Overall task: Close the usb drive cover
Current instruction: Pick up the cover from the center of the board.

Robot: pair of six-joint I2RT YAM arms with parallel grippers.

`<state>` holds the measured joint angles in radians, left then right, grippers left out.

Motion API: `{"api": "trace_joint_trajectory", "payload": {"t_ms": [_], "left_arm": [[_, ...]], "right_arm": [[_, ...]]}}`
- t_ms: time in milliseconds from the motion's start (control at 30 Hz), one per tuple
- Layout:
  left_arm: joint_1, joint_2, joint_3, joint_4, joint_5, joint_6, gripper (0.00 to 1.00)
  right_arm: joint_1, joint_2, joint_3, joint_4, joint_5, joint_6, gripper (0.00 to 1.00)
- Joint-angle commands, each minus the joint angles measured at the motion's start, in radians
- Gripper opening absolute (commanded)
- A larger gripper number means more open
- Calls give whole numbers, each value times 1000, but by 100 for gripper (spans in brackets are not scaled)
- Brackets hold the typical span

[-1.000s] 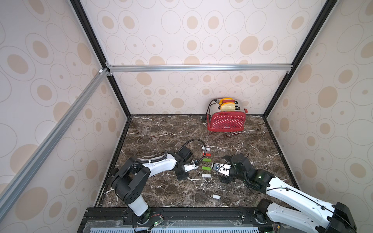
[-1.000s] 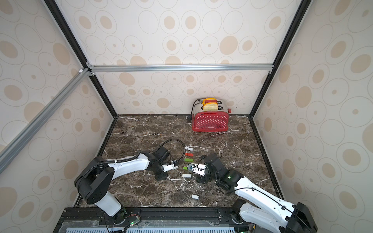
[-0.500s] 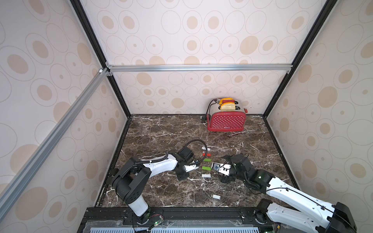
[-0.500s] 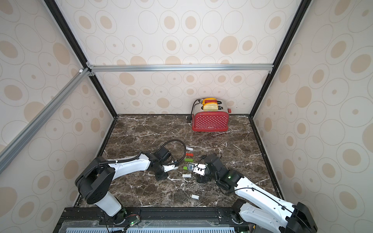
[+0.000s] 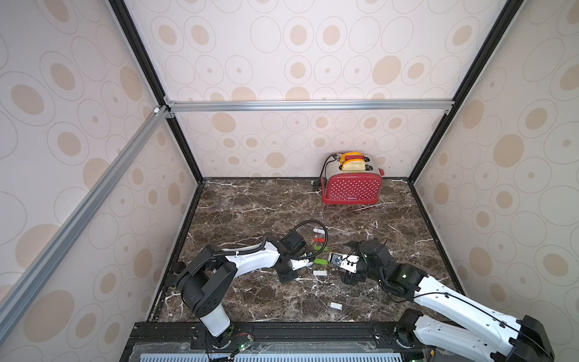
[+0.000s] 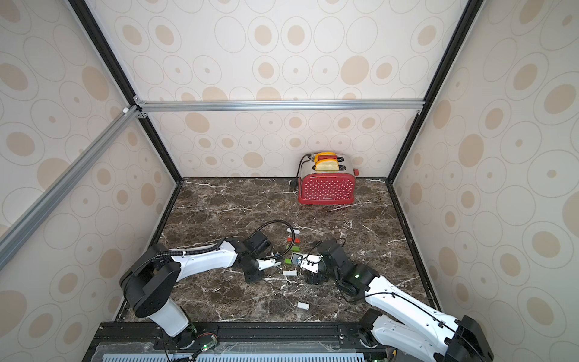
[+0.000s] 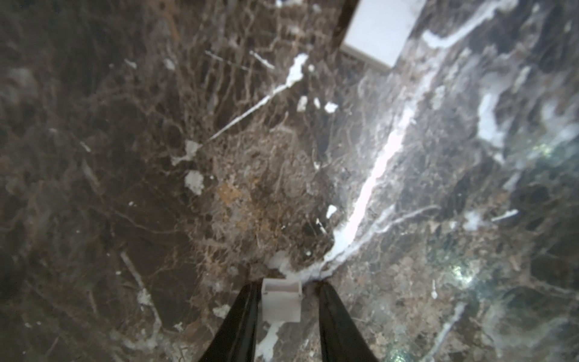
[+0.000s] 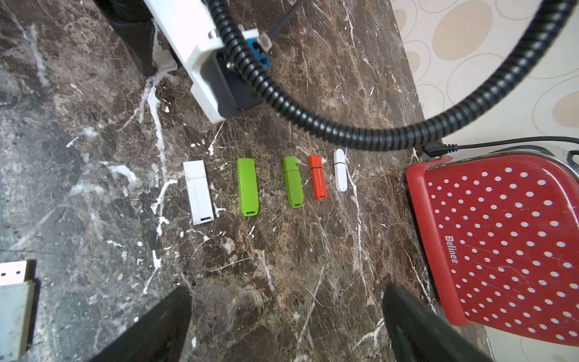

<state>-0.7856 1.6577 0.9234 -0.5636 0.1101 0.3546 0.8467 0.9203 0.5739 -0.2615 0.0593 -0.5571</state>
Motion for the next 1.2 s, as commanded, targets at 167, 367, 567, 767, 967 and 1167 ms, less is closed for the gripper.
{"api": "trace_joint_trajectory", "payload": {"t_ms": [167,367,567,767,967,1167], "left_arm": [[-7,-1,-24,-21,-47,-42,49],[-6,-8,-24,-34,-53,-55,39],[-7,-26,-33,-40,-58,-57,41],[-7,-9,-18,-51,-47,-54,39],[-6,5,-11,-48,-35,-42,31],[-7,27,4,-48,-29,-36,25]], "right_arm": [[-4,-10,-10,2,7,1,99],[-3,-13,-10,-1,8,-3,99],[-4,-11,-10,6,8,-4,99],[-4,-11,-9,4,10,-6,99],[-4,-12,-10,4,8,-5,99],[-3,-15,-9,-5,7,-3,99]]}}
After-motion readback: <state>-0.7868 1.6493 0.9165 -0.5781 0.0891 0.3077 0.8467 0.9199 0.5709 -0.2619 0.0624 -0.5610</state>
